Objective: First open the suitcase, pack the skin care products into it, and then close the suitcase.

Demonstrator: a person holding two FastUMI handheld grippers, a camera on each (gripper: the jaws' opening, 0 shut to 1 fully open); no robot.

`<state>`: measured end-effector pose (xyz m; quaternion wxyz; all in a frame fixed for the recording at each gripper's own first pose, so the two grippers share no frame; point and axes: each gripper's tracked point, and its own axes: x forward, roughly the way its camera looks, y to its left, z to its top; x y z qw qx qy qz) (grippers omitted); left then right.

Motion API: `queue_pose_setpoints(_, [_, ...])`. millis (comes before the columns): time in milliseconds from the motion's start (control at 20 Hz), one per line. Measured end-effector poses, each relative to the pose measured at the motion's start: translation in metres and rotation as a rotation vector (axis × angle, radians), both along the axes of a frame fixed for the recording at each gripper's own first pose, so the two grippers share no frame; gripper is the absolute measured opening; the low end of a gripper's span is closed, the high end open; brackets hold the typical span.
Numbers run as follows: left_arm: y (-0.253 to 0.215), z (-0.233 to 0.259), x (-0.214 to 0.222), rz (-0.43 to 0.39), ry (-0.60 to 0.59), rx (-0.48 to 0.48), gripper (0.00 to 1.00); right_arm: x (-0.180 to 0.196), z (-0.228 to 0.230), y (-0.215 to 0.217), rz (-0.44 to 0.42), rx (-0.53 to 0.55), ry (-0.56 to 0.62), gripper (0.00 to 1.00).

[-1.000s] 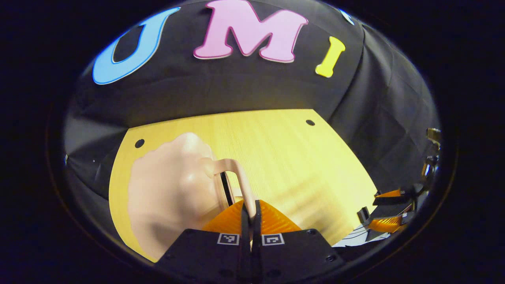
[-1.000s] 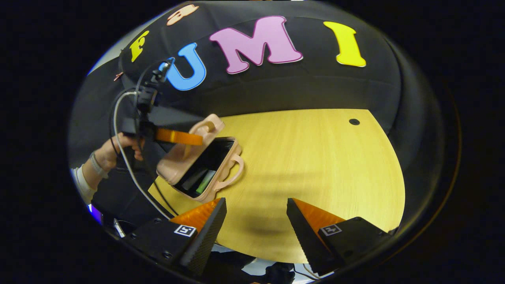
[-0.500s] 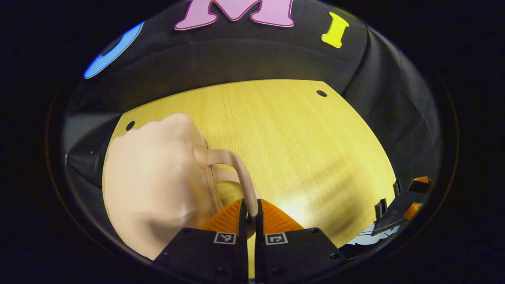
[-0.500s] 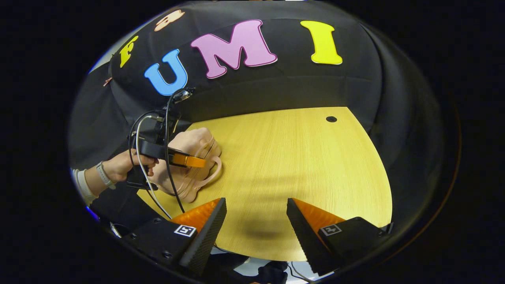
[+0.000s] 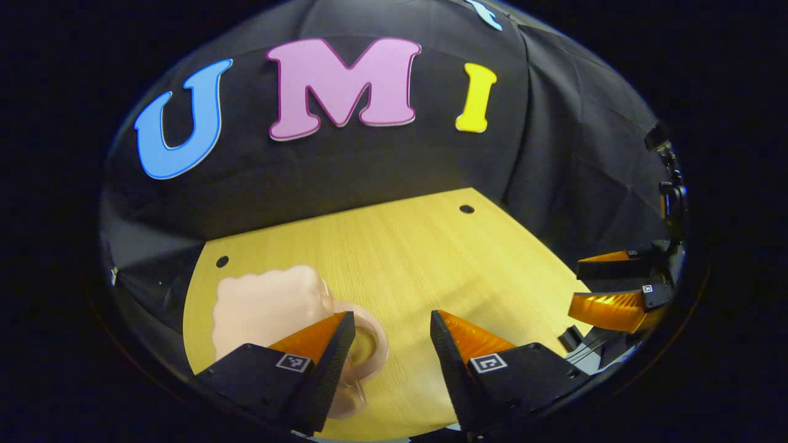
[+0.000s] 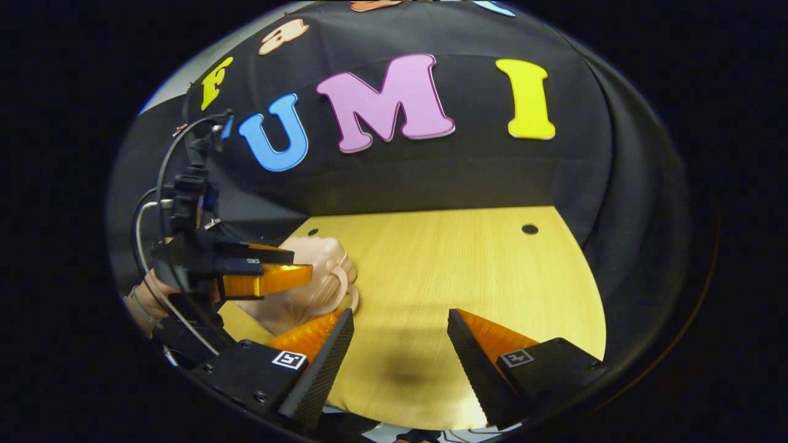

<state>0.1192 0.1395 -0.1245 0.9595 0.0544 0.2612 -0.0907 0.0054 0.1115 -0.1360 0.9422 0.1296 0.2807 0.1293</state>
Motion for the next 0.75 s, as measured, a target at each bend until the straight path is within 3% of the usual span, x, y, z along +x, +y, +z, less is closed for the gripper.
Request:
queue_pose_setpoints(200, [-0.002,0.066,-0.032,0.040,-0.206,-0.017,0.83,0.033,0.071,-0.018,-0.091,-0.080,-0.251,0.97])
queue_pose_setpoints(450, [-0.008,0.116,-0.060,0.080,-0.359,-0.066,0.87,0.040,0.139,-0.017,-0.126,-0.175,-0.506,0.97])
queue_pose_setpoints(550, [0.003,0.131,-0.056,0.115,-0.414,-0.065,0.93,0.037,0.154,-0.010,-0.127,-0.198,-0.556,0.97])
queue_pose_setpoints(750, [0.028,0.151,-0.058,0.169,-0.499,0.026,0.96,0.033,0.171,0.004,-0.125,-0.175,-0.593,0.96])
